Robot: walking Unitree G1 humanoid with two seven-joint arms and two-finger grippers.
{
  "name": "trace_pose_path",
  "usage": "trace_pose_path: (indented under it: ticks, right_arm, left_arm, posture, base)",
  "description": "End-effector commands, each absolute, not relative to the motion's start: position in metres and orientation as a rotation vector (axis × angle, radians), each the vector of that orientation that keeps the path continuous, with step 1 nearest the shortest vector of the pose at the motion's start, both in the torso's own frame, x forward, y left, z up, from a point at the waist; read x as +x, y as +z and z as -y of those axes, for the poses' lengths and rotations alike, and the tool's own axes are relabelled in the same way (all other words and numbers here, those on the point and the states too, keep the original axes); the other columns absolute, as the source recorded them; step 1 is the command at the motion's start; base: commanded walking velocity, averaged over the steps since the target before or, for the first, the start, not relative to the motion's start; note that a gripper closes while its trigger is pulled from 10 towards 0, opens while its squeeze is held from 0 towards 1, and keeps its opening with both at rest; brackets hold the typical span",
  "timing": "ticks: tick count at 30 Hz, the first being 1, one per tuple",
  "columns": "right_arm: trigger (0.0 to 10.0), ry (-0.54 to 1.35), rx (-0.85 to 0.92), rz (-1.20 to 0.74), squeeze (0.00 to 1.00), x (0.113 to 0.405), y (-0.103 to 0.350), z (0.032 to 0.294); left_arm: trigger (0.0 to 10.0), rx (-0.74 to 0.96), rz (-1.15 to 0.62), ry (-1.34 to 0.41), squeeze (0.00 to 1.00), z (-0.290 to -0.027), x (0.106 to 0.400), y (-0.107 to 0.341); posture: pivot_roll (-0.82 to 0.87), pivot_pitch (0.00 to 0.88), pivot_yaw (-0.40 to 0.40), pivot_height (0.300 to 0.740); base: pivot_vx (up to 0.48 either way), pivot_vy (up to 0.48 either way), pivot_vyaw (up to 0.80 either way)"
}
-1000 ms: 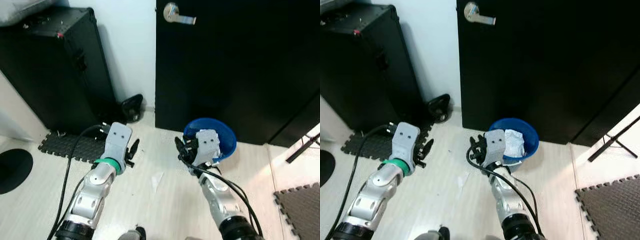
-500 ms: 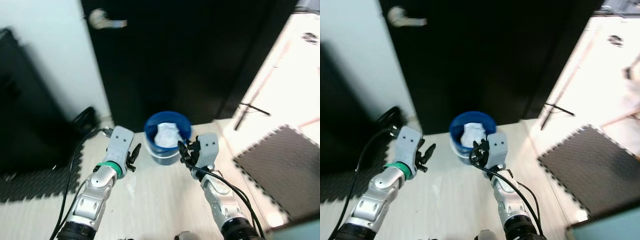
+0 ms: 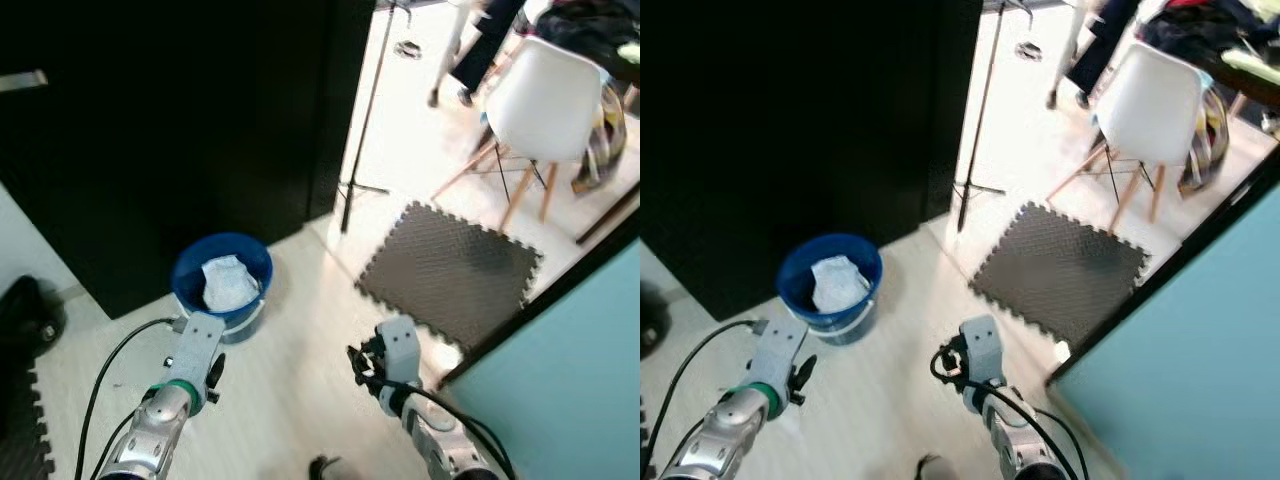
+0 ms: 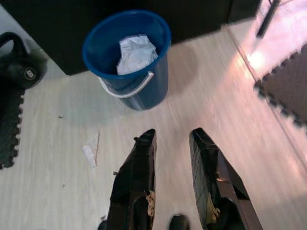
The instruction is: Clean up the room
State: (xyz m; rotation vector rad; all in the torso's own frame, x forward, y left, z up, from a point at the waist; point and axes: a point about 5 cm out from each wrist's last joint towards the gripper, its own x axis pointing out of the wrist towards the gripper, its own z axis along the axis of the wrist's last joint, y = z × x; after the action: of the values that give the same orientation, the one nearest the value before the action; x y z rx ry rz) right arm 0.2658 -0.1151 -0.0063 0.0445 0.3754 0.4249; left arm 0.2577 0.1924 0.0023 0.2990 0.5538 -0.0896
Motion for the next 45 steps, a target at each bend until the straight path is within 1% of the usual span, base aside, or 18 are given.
trace_pose_path:
  ticks: [1,5,8,9,10,13,20,22,23,26,27,34,35,40,45]
  right_arm:
    - [10.0,0.41,0.04,-0.41,0.0,0.263,-0.012,0.12]
    - [10.0,0.387,0.044,-0.458,0.0,0.257,-0.021,0.124]
    - [10.0,0.33,0.055,-0.568,0.0,0.241,-0.039,0.133]
    - [10.0,0.33,0.055,-0.568,0.0,0.241,-0.039,0.133]
    - [10.0,0.283,0.095,-0.626,0.0,0.232,-0.048,0.136]
    - [10.0,0.25,0.121,-0.669,0.0,0.225,-0.054,0.138]
    - [10.0,0.235,0.137,-0.709,0.0,0.218,-0.061,0.136]
    - [10.0,0.234,0.147,-0.713,0.0,0.217,-0.061,0.133]
    - [10.0,0.234,0.147,-0.713,0.0,0.217,-0.061,0.133]
    - [10.0,0.203,0.155,-0.74,0.0,0.212,-0.065,0.135]
    - [10.0,0.142,0.183,-0.769,0.0,0.205,-0.07,0.138]
    - [10.0,0.082,0.218,-0.757,0.0,0.205,-0.07,0.142]
    - [10.0,0.069,0.227,-0.747,0.0,0.206,-0.07,0.144]
    - [10.0,0.053,0.233,-0.727,0.0,0.209,-0.068,0.147]
    - [10.0,0.044,0.233,-0.699,0.0,0.214,-0.064,0.151]
  left_arm:
    - [10.0,0.293,-0.57,-0.099,0.0,-0.191,0.253,-0.005]
    - [10.0,0.303,-0.578,-0.101,0.0,-0.193,0.253,-0.009]
    - [10.0,0.299,-0.615,-0.123,0.0,-0.192,0.248,-0.017]
    - [10.0,0.299,-0.615,-0.123,0.0,-0.192,0.248,-0.017]
    - [10.0,0.284,-0.645,-0.144,0.0,-0.191,0.245,-0.023]
    - [10.0,0.261,-0.675,-0.154,0.0,-0.192,0.242,-0.028]
    - [10.0,0.235,-0.741,-0.164,0.0,-0.195,0.233,-0.041]
    - [10.0,0.176,-0.757,-0.178,0.0,-0.193,0.229,-0.045]
    - [10.0,0.176,-0.757,-0.178,0.0,-0.193,0.229,-0.045]
    - [10.0,0.128,-0.777,-0.229,0.0,-0.187,0.227,-0.049]
    - [10.0,0.166,-0.784,-0.296,0.0,-0.183,0.228,-0.05]
    - [10.0,0.197,-0.78,-0.328,0.0,-0.181,0.231,-0.049]
    - [10.0,0.194,-0.779,-0.325,0.0,-0.181,0.232,-0.049]
    - [10.0,0.179,-0.766,-0.305,0.0,-0.183,0.235,-0.048]
    - [10.0,0.203,-0.741,-0.282,0.0,-0.186,0.238,-0.045]
  posture:
    - [-0.04,0.056,0.027,0.74]
    - [-0.04,0.06,0.029,0.74]
    - [-0.05,0.061,0.031,0.74]
    - [-0.05,0.061,0.031,0.74]
    - [-0.05,0.058,0.034,0.74]
    - [-0.06,0.053,0.037,0.74]
    - [-0.06,0.045,0.042,0.74]
    - [-0.06,0.04,0.042,0.74]
    - [-0.06,0.04,0.042,0.74]
    - [-0.05,0.03,0.041,0.74]
    - [-0.06,0.023,0.053,0.74]
    - [-0.07,0.019,0.068,0.74]
    - [-0.09,0.018,0.082,0.74]
    - [-0.09,0.019,0.085,0.74]
    - [-0.09,0.021,0.085,0.74]
  base:
    - [0.0,0.0,-0.8]
    - [0.0,0.0,-0.8]
    - [0.0,0.0,-0.8]
    - [0.0,0.0,-0.8]
    - [0.0,0.0,-0.8]
    - [0.0,0.0,-0.8]
    - [0.0,0.0,-0.8]
    - [0.0,0.0,-0.8]
    - [0.0,0.0,-0.8]
    - [0.0,0.0,-0.8]
    - [0.0,0.0,-0.8]
    - [0.0,0.0,-0.8]
    - [0.0,0.0,-0.8]
    - [0.0,0.0,-0.8]
    - [0.0,0.0,-0.8]
